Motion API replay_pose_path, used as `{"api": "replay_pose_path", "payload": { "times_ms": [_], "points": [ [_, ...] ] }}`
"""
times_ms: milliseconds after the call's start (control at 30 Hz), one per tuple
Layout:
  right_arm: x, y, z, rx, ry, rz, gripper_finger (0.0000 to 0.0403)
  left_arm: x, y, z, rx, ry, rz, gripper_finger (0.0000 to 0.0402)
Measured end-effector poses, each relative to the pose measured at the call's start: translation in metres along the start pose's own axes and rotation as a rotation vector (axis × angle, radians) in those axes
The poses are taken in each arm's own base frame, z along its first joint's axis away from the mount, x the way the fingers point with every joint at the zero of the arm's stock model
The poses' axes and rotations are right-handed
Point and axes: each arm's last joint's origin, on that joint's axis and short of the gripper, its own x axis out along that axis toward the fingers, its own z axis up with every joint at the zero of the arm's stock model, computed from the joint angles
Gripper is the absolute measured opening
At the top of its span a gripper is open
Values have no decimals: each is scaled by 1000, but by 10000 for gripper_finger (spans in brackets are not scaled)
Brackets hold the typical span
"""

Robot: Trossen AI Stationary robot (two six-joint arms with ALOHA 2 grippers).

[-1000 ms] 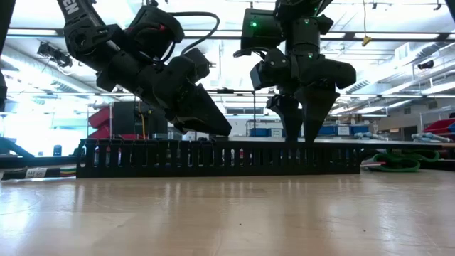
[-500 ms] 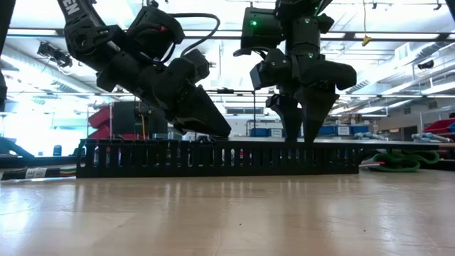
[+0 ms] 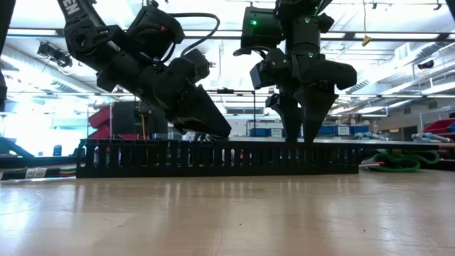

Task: Ziptie cables
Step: Insert the black cover of the black cable duct

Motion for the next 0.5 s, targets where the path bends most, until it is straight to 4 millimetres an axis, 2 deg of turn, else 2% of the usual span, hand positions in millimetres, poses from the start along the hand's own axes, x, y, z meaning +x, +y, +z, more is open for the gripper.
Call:
{"api": "replay_pose_path", "payload": {
  "times_ms": [267, 500],
  "points": [
    [0, 0, 0, -2, -5, -4, 239, 0, 0, 0, 0, 0, 0, 92],
    [0, 0, 3, 0, -24, -15, 257, 0, 0, 0, 0, 0, 0, 92]
  ]
}}
